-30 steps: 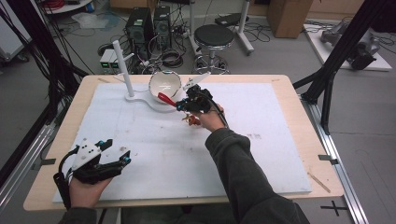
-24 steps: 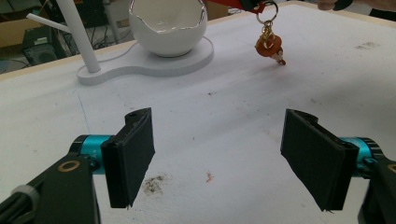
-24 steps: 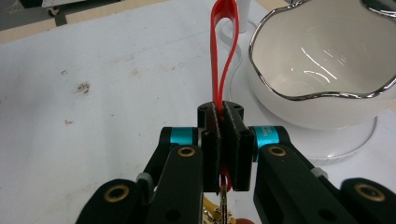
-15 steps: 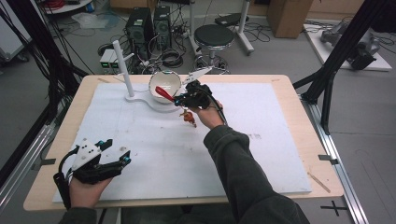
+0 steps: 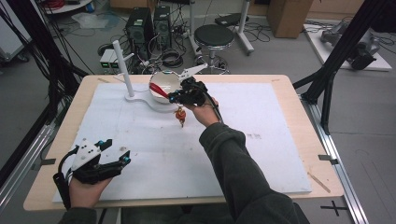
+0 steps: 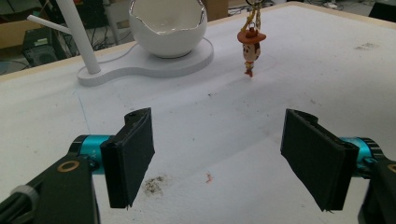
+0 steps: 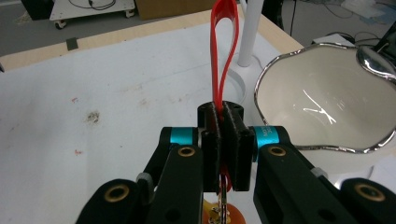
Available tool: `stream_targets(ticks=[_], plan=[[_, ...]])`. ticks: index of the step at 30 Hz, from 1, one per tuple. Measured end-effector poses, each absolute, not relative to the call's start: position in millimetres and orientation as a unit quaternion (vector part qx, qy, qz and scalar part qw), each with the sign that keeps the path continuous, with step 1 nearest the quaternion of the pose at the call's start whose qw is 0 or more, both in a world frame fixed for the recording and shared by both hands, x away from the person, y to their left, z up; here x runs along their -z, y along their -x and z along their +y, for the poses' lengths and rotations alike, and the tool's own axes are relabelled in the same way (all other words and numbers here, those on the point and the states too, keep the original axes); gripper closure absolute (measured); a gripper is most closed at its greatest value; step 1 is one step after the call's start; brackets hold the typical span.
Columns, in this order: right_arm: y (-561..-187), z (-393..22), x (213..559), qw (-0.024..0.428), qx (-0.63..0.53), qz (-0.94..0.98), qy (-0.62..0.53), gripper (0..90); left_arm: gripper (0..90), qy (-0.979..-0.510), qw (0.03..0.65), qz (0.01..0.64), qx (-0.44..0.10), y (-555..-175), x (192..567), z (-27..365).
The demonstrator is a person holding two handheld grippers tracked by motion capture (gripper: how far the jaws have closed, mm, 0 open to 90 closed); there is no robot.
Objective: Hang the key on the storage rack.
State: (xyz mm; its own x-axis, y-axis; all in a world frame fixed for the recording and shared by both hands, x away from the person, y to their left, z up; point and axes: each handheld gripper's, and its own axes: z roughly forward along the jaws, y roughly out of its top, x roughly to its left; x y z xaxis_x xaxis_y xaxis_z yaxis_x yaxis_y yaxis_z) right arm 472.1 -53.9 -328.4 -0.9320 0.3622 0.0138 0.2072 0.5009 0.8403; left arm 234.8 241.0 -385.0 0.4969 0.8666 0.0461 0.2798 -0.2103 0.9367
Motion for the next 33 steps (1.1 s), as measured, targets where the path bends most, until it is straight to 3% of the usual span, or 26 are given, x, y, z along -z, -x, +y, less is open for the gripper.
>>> stream_targets(ticks=[33], plan=[[-484,-7,309,0.099,-0.492,0.853,-0.145,86.4,26.0,-0.714,0.488,0.401,-0.302,-235,385,244]])
